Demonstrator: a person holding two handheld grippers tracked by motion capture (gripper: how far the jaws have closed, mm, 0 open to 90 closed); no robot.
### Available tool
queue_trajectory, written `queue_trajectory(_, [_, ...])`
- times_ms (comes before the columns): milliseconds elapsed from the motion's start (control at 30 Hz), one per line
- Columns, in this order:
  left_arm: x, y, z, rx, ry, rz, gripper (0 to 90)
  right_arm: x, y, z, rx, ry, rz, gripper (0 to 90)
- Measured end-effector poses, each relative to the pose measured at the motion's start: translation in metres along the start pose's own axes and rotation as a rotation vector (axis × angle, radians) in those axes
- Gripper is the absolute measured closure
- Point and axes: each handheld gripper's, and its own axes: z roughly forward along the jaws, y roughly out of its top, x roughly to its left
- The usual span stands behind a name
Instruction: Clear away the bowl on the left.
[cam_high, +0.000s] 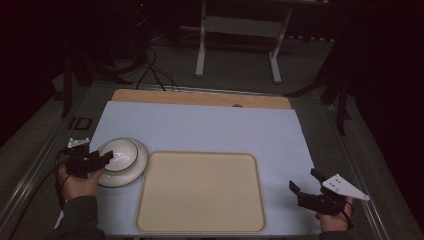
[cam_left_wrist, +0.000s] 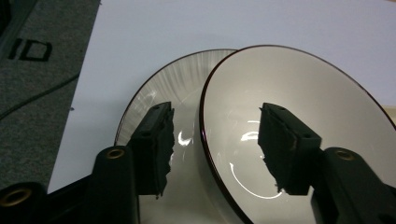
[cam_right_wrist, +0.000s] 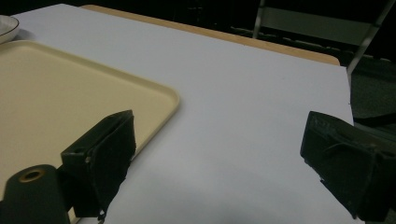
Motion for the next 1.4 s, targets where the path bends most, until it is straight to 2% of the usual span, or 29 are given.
queue_trajectory(367, [0.002,-0.002,0.007,0.061,-0.024,-0.024,59.4,0.000,0.000,0.000,-0.002,0.000,0.003,10.1])
queue_trajectory(500, [0.003,-0.003,0.008,0.071,-0.026,-0.022,63.0,0.000,0.000,0.000,-0.003,0.000,0.005,10.1])
queue_trajectory(667, [0.007,-0.004,0.009,0.086,-0.036,-0.042,69.3,0.000,0.000,0.000,-0.003,0.000,0.006,10.1])
queue_trajectory(900, [0.006,-0.004,0.010,0.095,-0.036,-0.042,69.9,0.000,0.000,0.000,-0.004,0.002,0.006,10.1])
queue_trajectory(1033, [0.005,-0.004,0.012,0.115,-0.029,-0.040,73.4,0.000,0.000,0.000,-0.004,0.002,0.006,10.1])
queue_trajectory(1267, [0.007,-0.004,0.012,0.143,-0.029,-0.068,79.6,0.000,0.000,0.000,-0.004,0.003,0.007,10.1])
queue_trajectory(1400, [0.009,-0.004,0.011,0.151,-0.059,-0.097,81.5,0.000,0.000,0.000,-0.002,0.003,0.004,10.1])
